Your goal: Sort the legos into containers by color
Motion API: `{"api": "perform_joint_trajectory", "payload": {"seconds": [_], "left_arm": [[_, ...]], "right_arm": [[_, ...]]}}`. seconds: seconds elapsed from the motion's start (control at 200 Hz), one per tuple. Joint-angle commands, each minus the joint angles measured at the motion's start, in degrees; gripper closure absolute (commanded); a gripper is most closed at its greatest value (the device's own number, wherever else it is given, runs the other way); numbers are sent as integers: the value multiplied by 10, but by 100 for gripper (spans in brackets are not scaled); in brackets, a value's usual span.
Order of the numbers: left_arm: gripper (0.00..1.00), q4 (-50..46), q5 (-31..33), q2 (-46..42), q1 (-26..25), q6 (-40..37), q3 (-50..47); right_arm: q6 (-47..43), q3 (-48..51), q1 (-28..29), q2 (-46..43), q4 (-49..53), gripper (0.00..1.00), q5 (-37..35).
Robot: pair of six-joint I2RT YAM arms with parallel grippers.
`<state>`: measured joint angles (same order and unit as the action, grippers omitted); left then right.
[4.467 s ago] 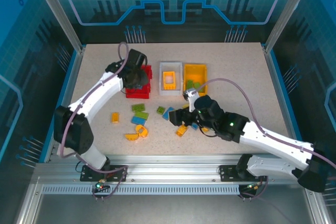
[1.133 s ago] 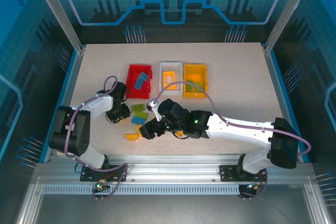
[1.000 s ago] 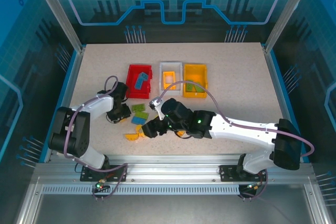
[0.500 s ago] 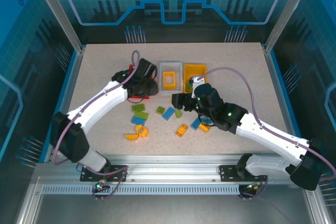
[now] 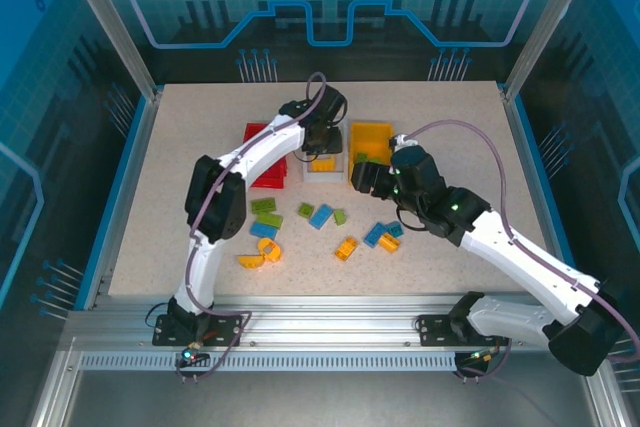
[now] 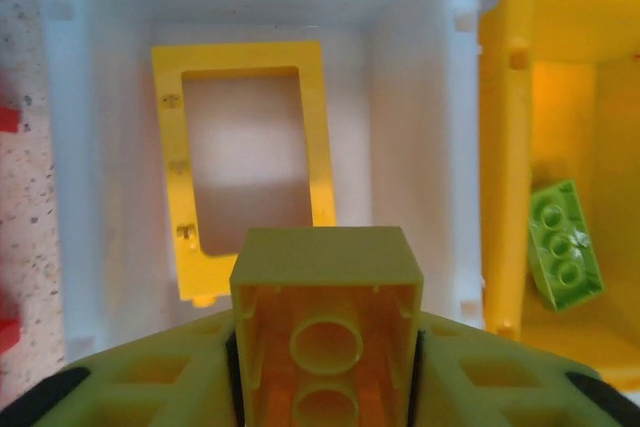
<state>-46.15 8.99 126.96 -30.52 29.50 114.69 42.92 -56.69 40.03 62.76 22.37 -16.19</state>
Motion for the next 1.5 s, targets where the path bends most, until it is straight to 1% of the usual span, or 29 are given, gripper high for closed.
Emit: {"api": "perform_joint_trajectory", "payload": {"seconds": [0.0,0.085,0.21,0.355,0.46,0.53,0.555,0.645,0.75,0.825,0.885,0.995,1.075,1.165,1.231,1.381,1.496], "left_arm": [[50,-46,-6,25,10,-9,43],[45,-50,-8,26,11,-8,48],[44,-54,-8,3,10,-6,42],[45,-36,-8,-67,2,3,2],[45,-20,0,-149,-13,21,-54],[45,4,3,-221,-25,42,-123],[45,15,3,-251,-30,53,-161],[45,60,-3,-360,-52,90,-293],[44,93,-9,-483,-82,139,-430],[44,119,-15,-572,-101,173,-517],[43,136,-28,-641,-112,199,-574],[43,130,-41,-724,-132,224,-632],[43,108,-40,-762,-144,230,-650],[43,92,-39,-796,-146,237,-667],[43,83,-35,-813,-146,240,-676],[44,88,-38,-825,-146,245,-682],[44,96,-41,-819,-146,240,-679]], "right_arm": [[3,-6,-9,-19,21,23,5],[0,-1,-10,-24,25,22,8],[-7,2,-11,-29,39,22,7],[-15,9,-12,-34,65,22,-4],[-17,10,-7,-13,95,24,-5],[-27,10,9,21,100,25,3],[-31,7,17,39,104,26,4],[-49,-18,50,119,124,28,4],[-72,-45,82,211,122,29,20],[-77,-63,85,270,123,30,32],[-79,-77,82,311,125,30,29],[-97,-102,80,370,122,33,16],[-105,-116,72,403,112,37,25],[-112,-131,64,431,104,41,38],[-113,-144,59,449,109,43,34],[-117,-159,49,471,116,50,32],[-119,-159,48,476,111,60,33]]}}
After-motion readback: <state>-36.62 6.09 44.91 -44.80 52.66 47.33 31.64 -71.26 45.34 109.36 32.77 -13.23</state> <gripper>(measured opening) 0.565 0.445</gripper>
